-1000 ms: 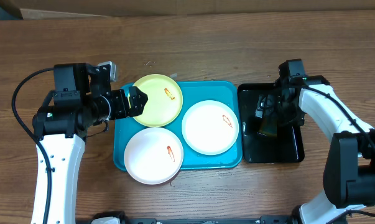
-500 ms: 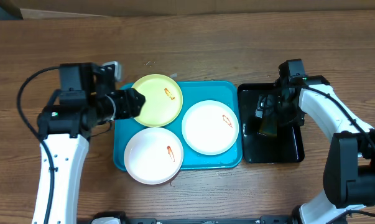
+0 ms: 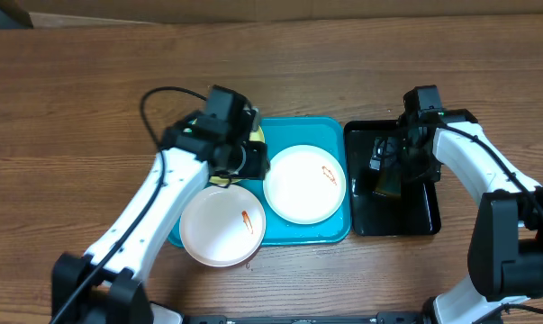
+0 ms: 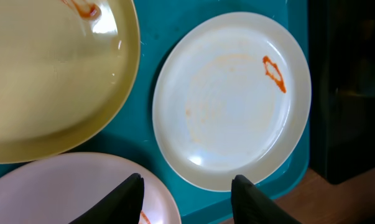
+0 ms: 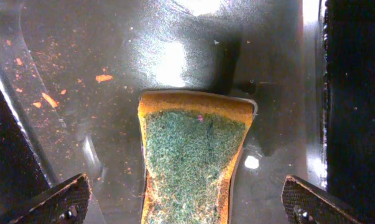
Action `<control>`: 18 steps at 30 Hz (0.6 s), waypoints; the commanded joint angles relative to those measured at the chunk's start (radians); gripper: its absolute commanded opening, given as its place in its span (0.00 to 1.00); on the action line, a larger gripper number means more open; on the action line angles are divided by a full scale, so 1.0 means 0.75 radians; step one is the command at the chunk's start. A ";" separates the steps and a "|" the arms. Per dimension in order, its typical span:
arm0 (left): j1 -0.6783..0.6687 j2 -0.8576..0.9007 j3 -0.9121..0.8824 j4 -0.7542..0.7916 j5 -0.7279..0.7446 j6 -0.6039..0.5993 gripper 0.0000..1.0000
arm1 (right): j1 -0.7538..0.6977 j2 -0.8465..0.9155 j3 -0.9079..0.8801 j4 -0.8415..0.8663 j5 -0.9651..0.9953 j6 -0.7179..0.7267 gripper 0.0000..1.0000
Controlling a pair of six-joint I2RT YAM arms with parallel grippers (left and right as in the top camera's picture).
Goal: Clean dirty plates on tray and stack at the side
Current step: 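Move the left gripper past the yellow-rimmed plate toward the right white plate, then close the left gripper on the rim of the right white plate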
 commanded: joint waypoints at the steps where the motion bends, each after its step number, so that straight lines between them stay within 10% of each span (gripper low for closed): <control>1: -0.048 0.081 0.022 0.002 -0.053 -0.075 0.43 | 0.002 -0.013 0.025 0.004 -0.007 0.002 1.00; 18: -0.145 0.347 0.022 0.028 -0.232 -0.248 0.35 | 0.002 -0.013 0.025 0.004 -0.007 0.002 1.00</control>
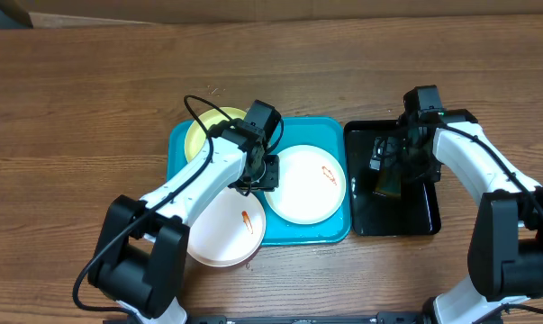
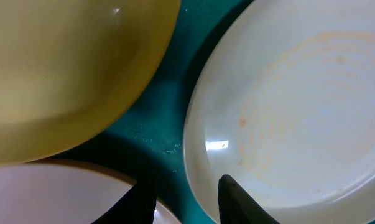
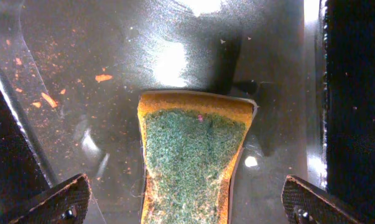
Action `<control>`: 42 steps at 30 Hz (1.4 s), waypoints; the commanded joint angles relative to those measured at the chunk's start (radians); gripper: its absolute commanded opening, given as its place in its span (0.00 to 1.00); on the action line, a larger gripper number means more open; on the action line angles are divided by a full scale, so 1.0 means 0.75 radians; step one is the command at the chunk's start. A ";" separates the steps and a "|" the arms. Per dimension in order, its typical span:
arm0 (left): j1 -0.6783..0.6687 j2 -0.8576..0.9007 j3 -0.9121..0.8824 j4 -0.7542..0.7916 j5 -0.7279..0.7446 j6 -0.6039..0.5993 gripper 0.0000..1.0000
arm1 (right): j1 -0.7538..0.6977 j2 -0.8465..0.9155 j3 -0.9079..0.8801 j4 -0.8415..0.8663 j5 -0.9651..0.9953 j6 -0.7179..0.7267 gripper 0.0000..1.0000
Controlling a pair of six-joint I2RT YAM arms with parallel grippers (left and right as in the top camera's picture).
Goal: Clean dirty plates on tray and stack at the side
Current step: 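Close the left gripper on the rim of the right white plate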
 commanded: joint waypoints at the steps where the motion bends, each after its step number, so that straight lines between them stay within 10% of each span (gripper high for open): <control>1: -0.021 0.065 0.022 0.015 -0.020 -0.043 0.35 | 0.002 -0.013 0.025 0.004 -0.007 0.002 1.00; 27: -0.023 0.070 0.022 0.100 -0.019 -0.043 0.38 | 0.002 -0.013 0.025 0.004 -0.007 0.002 1.00; 42: -0.022 0.068 0.055 0.087 -0.020 -0.031 0.56 | 0.002 -0.013 0.025 0.004 -0.007 0.002 1.00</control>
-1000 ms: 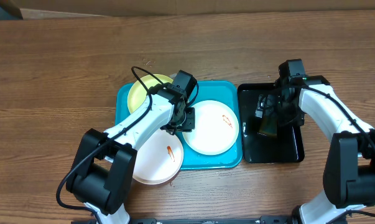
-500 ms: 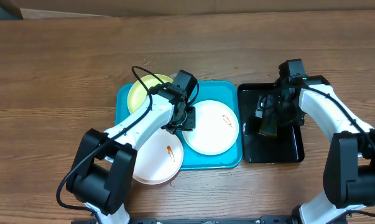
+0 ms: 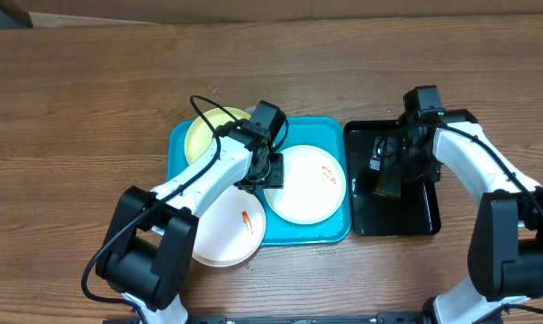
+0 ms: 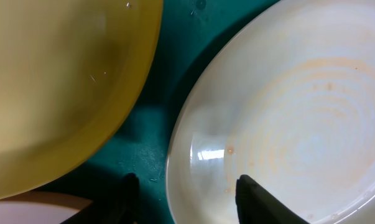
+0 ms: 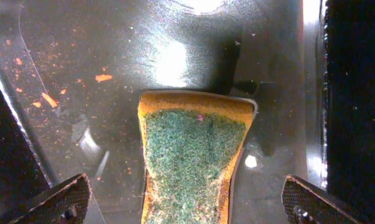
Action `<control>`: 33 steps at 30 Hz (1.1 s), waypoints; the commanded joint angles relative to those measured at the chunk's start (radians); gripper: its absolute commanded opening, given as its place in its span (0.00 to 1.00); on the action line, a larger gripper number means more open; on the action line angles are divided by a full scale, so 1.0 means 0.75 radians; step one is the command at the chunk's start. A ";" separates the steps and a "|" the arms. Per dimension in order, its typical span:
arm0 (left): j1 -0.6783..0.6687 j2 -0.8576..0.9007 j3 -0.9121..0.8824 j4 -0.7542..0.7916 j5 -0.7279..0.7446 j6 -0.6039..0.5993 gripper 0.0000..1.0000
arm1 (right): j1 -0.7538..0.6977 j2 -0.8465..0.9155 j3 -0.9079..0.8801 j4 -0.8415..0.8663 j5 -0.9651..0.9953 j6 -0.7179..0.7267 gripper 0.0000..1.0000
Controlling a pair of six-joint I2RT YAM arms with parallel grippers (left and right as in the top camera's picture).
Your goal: Clean dirty plates on tray and stack at the side
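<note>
A teal tray (image 3: 309,130) carries a yellow plate (image 3: 210,131), a white plate (image 3: 305,187) with a red smear, and a pinkish-white plate (image 3: 219,227) with a red smear that overhangs the tray's front left corner. My left gripper (image 4: 187,202) is open and low over the tray, its fingers (image 4: 262,199) either side of the white plate's left rim (image 4: 175,155). My right gripper (image 5: 187,208) hangs open over a green-topped yellow sponge (image 5: 192,158) in the black tray (image 3: 421,216). Neither gripper holds anything.
The black tray's wet floor (image 5: 81,68) is speckled with orange crumbs. It stands right beside the teal tray on a wooden table (image 3: 91,90). The left arm's cable loops above the yellow plate.
The left gripper's fingers stand wider apart and sit a little further onto the white plate's left rim. The right gripper and the sponge are unchanged.
The left gripper was first open, high over the tray, with all three plates in its view. It was then low at the gap between the yellow and white plates, and now straddles the white plate's rim. The right gripper stayed open over the sponge.
</note>
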 commanded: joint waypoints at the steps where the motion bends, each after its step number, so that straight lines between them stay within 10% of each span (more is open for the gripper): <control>1: -0.005 0.010 0.064 -0.020 -0.019 0.005 0.58 | 0.002 -0.013 0.025 0.004 -0.007 0.002 1.00; 20: -0.002 0.011 0.165 -0.080 -0.024 0.048 1.00 | 0.002 -0.013 0.025 0.004 -0.007 0.002 1.00; 33: -0.002 0.011 0.166 -0.079 -0.024 0.047 1.00 | 0.002 -0.013 0.025 0.004 -0.007 0.002 1.00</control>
